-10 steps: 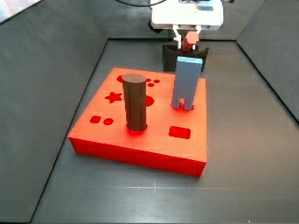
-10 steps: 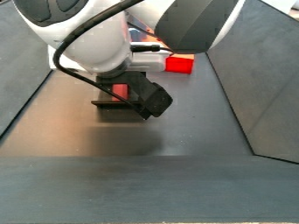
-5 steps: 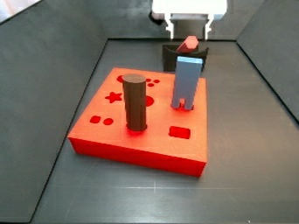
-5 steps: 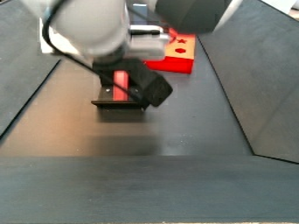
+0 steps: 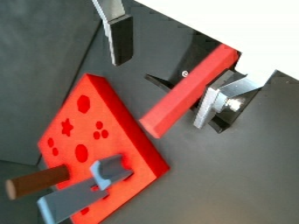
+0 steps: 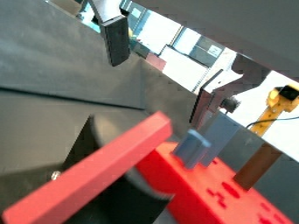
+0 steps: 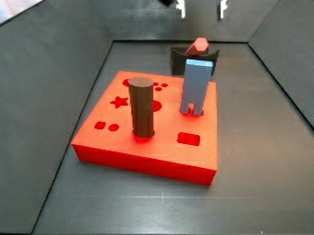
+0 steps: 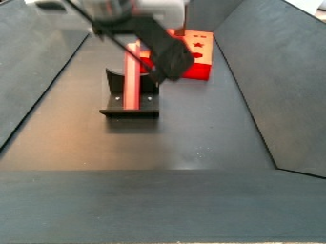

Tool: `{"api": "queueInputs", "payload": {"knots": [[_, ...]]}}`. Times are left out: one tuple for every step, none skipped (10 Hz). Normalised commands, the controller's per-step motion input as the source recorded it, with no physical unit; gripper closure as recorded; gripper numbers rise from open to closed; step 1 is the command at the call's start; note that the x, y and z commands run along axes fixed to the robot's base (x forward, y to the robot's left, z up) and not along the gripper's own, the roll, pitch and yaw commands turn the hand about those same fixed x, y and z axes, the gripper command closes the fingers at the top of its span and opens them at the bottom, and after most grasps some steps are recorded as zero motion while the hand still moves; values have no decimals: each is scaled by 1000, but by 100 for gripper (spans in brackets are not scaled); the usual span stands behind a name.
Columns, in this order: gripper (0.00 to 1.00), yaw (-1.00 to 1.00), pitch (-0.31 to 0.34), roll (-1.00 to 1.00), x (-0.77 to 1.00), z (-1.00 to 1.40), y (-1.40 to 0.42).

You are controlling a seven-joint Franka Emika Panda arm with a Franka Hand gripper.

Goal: Pick up the hexagon object. Move up. Place the hexagon object on the fixture. Regrasp the hexagon object. Move to above the board. Insert the hexagon object.
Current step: Regrasp the hexagon object.

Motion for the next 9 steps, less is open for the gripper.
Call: {"api": "queueInputs", "payload": {"knots": [[0, 12, 78, 1000, -1, 963, -1000], [0, 10, 77, 1000, 5, 889, -1000], [0, 9, 67, 1000, -24, 866, -1000], [0, 8, 60, 1000, -60, 822, -1000], [0, 7, 54, 1000, -70, 577, -821], [0, 7, 51, 1000, -57, 347, -639], [0, 7, 50, 1000, -46, 194, -509], [0, 6, 46, 1000, -18, 46, -182], [0, 7, 44, 1000, -21, 24, -48]]}}
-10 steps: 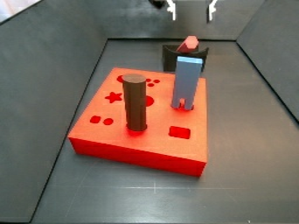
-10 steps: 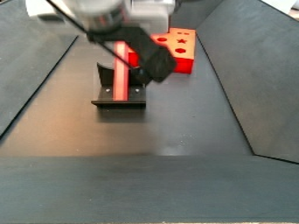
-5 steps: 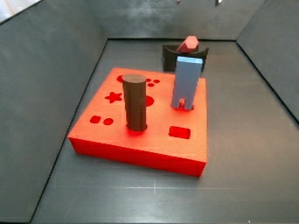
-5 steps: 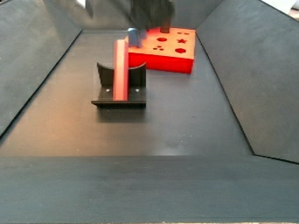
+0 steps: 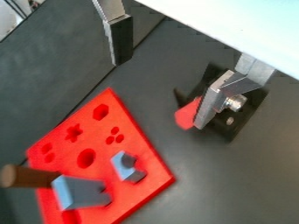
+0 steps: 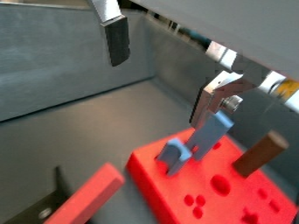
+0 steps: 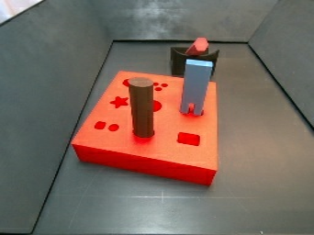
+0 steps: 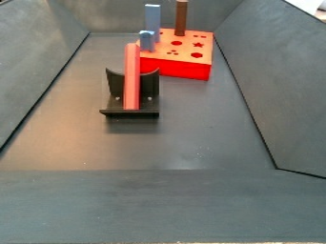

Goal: Pick up the hexagon object. Move up. Place the hexagon object on the fixture. Regrasp the hexagon object. Move to above the board. Insert the hexagon object.
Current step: Regrasp the hexagon object.

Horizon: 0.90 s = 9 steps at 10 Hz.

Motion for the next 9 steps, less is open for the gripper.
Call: {"api": "queueInputs", "payload": {"knots": [[0, 7, 40, 1000, -19, -4, 8], [0, 7, 37, 1000, -13, -1, -5], [0, 9, 33, 1000, -11, 12, -10], [0, 9, 30, 1000, -6, 13, -13], [0, 11, 27, 1000, -3, 8, -18], [0, 12, 26, 1000, 0, 9, -16], [0, 15, 31, 1000, 3, 12, -17], [0, 16, 35, 1000, 4, 10, -20], [0, 20, 46, 1000, 14, 10, -21]]}}
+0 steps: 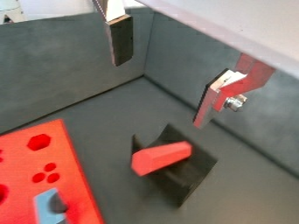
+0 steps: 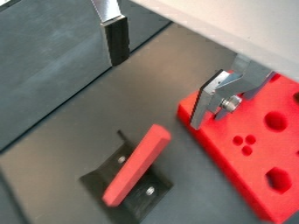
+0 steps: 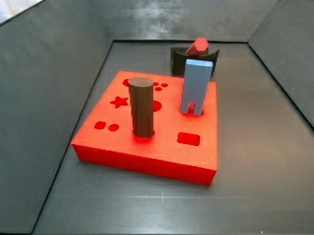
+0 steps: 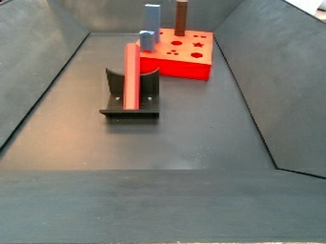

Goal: Pick up the hexagon object. Move up. Place the hexagon object on the fixture. Regrasp the hexagon object. Move to above the board. Insert the hexagon object.
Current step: Regrasp the hexagon object.

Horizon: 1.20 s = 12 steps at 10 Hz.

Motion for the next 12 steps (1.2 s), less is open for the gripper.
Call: {"api": "queueInputs", "payload": {"knots": [[0, 23, 53, 1000, 28, 5, -22], [0, 28, 68, 1000, 40, 3, -30], [0, 31, 76, 1000, 51, 4, -29], [0, 40, 98, 1000, 67, -2, -34], [0, 50, 117, 1000, 80, -1, -36], [0, 68, 152, 1000, 96, -4, -39], [0, 87, 178, 1000, 103, -6, -43], [0, 129, 212, 1000, 100, -3, -48], [0, 157, 230, 1000, 98, -6, -48], [0, 194, 210, 788, 101, -4, -50], [0, 222, 174, 533, 101, -6, -53], [0, 237, 140, 353, 103, -7, -49]]}}
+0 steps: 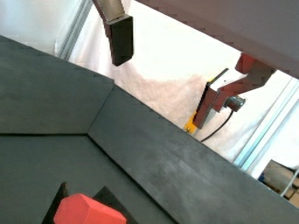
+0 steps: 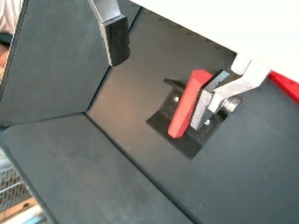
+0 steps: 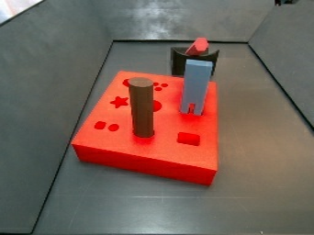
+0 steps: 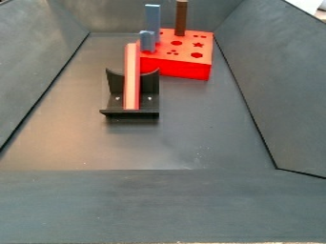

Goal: Pick up the hexagon object. Move up. Place the hexagon object on the fixture. Regrasp the hexagon object. Move to above the board. Insert the hexagon object.
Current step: Regrasp the hexagon object.

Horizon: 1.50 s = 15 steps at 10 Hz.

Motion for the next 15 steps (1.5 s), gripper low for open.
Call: {"api": "queueInputs", "payload": {"knots": [[0, 242, 88, 217, 90, 3, -35], [0, 236, 46, 181, 80, -2, -42], [0, 222, 19, 164, 76, -8, -50], [0, 327, -39, 229, 32, -1000, 45], [0, 296, -48, 225, 35, -1000, 44], [0, 238, -90, 208, 47, -1000, 41], [0, 171, -142, 164, 62, -1000, 34], [0, 122, -167, 130, 74, -1000, 31], [0, 59, -183, 101, 82, -1000, 31], [0, 13, -177, 92, 86, -1000, 28], [0, -38, -160, 90, 91, -1000, 25], [0, -64, -136, 82, 92, -1000, 23], [0, -84, -109, 76, 87, -924, 20], [0, -92, -81, 67, 75, -751, 13], [0, -91, -43, 64, 63, -526, 9]]}}
